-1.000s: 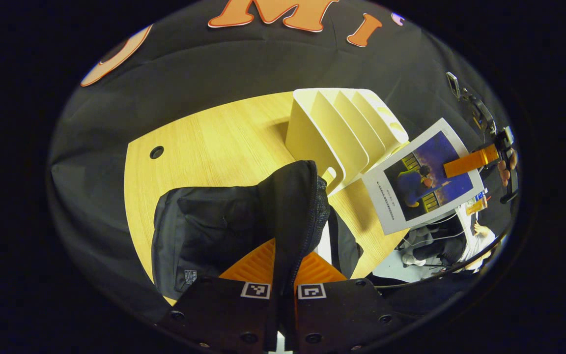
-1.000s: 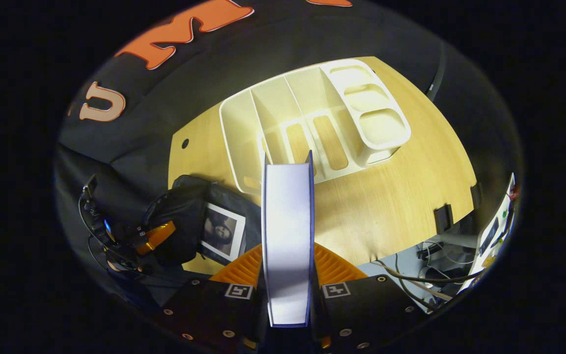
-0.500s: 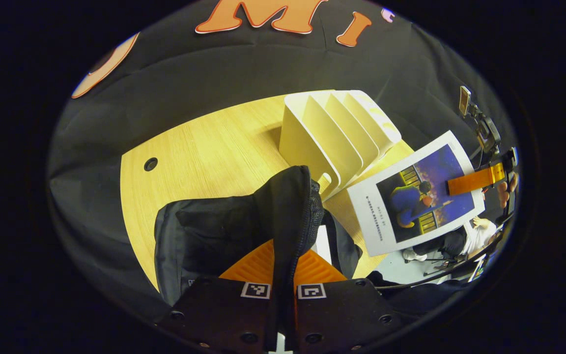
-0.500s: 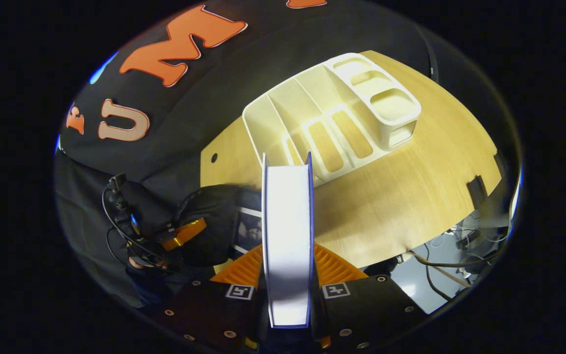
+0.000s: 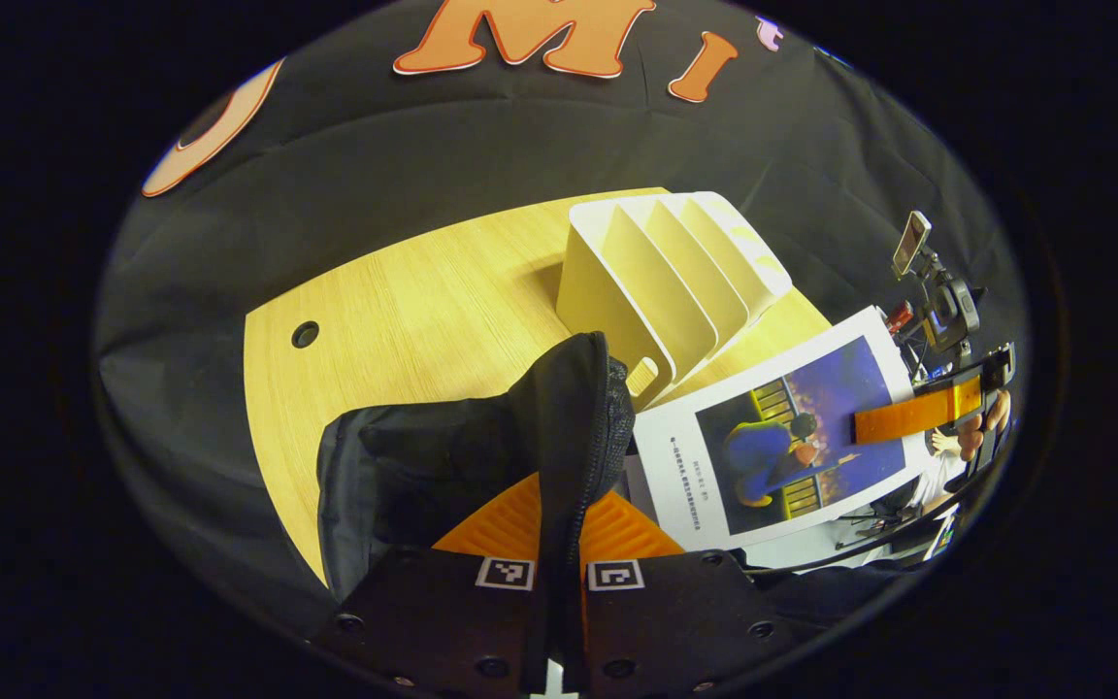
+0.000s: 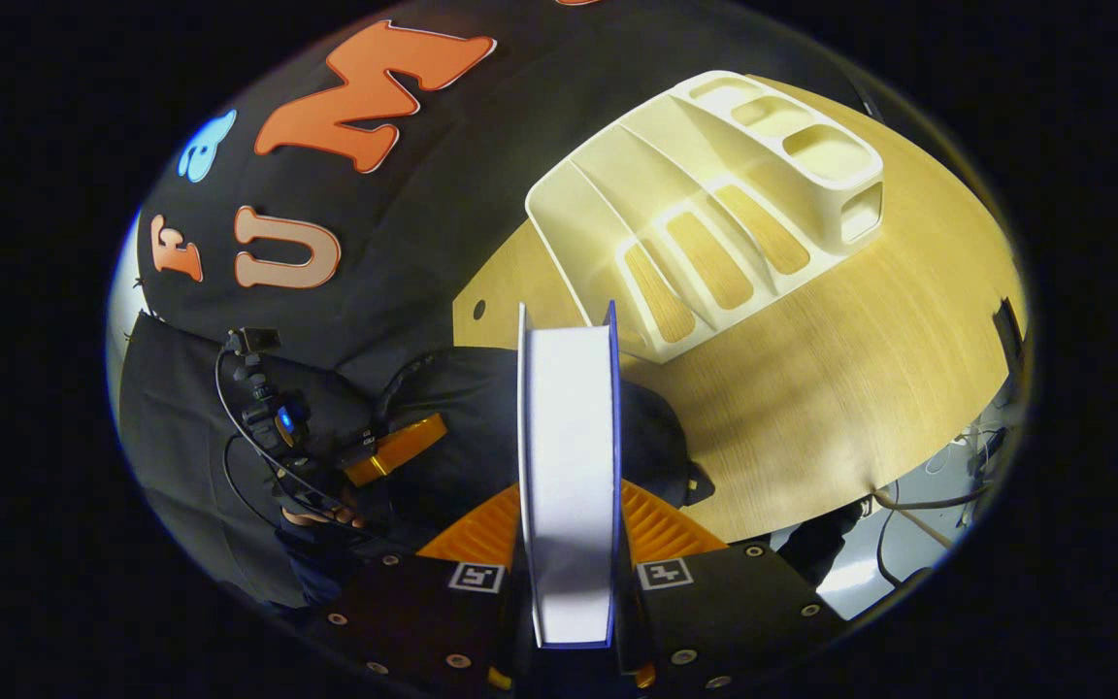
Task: Open the schoolbag, grab two books from the bookshelf and put them into the schoolbag.
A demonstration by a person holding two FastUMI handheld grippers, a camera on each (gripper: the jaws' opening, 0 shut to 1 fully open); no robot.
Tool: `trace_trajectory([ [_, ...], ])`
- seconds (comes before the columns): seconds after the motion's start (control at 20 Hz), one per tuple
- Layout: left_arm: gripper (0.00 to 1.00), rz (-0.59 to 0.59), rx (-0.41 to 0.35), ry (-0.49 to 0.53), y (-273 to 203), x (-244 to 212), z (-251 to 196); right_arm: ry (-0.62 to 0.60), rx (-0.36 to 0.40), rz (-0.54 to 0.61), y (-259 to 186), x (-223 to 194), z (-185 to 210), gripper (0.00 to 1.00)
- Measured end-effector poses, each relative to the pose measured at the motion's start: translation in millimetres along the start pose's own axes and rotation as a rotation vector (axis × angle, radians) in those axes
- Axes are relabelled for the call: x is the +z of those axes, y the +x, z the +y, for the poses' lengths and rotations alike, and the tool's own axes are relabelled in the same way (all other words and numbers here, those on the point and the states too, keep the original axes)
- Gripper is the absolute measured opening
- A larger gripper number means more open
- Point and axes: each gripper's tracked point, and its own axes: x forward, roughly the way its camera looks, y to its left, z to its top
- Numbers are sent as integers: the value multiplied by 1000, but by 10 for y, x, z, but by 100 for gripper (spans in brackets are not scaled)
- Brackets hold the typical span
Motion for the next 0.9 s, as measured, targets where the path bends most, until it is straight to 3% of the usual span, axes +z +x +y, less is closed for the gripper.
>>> trace_trajectory([
  [0.35,6,-29,-8,-23,-54,124,32,57,105,-5,430,-131,152,35],
  [0.9,6,-74,-5,-19,-154,287,-2,69,173,2,1006,-165,321,35],
])
